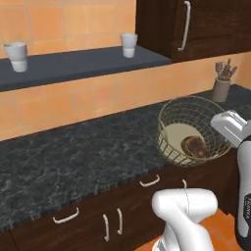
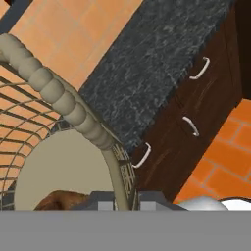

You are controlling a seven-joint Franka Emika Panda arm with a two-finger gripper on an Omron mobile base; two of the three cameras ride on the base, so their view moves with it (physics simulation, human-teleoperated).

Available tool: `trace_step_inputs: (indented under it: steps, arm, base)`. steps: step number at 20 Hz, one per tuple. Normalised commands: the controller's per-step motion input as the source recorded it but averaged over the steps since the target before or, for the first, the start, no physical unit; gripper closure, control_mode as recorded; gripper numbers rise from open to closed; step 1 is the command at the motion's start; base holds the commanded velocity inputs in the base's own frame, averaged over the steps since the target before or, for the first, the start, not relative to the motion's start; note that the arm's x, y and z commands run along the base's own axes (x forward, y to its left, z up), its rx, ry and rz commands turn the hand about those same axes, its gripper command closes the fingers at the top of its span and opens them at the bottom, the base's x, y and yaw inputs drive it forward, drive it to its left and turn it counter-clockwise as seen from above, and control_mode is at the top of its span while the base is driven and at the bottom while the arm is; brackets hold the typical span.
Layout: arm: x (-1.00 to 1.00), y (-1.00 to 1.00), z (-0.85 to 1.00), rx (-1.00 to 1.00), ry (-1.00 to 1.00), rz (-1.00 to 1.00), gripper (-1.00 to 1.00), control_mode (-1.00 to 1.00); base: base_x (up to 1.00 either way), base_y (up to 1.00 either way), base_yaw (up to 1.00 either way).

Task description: Open the cabinet, pick up the bread from the cabinet and place it in the basket. Then move the basket to the dining counter.

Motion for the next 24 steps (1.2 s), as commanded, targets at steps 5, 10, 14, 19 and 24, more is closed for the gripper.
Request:
trace_step_inputs:
  steps: [5, 10, 14, 19, 24]
  arm:
    - [0.00, 0.00, 0.00, 0.00, 0.00, 0.00, 1.00, 1.00]
    - [0.00, 0.00, 0.00, 0.00, 0.00, 0.00, 1.00, 1.00]
    - [0.00, 0.00, 0.00, 0.00, 0.00, 0.00, 1.00, 1.00]
    - [0.00, 0.00, 0.00, 0.00, 0.00, 0.00, 1.00, 1.00]
    - [0.00, 0.00, 0.00, 0.00, 0.00, 0.00, 1.00, 1.00]
  base:
    - [0.00, 0.00, -1.00]
    - [0.00, 0.00, -1.00]
    - [0.00, 0.00, -1.00]
    - [0.00, 0.00, -1.00]
    - [0.00, 0.00, -1.00]
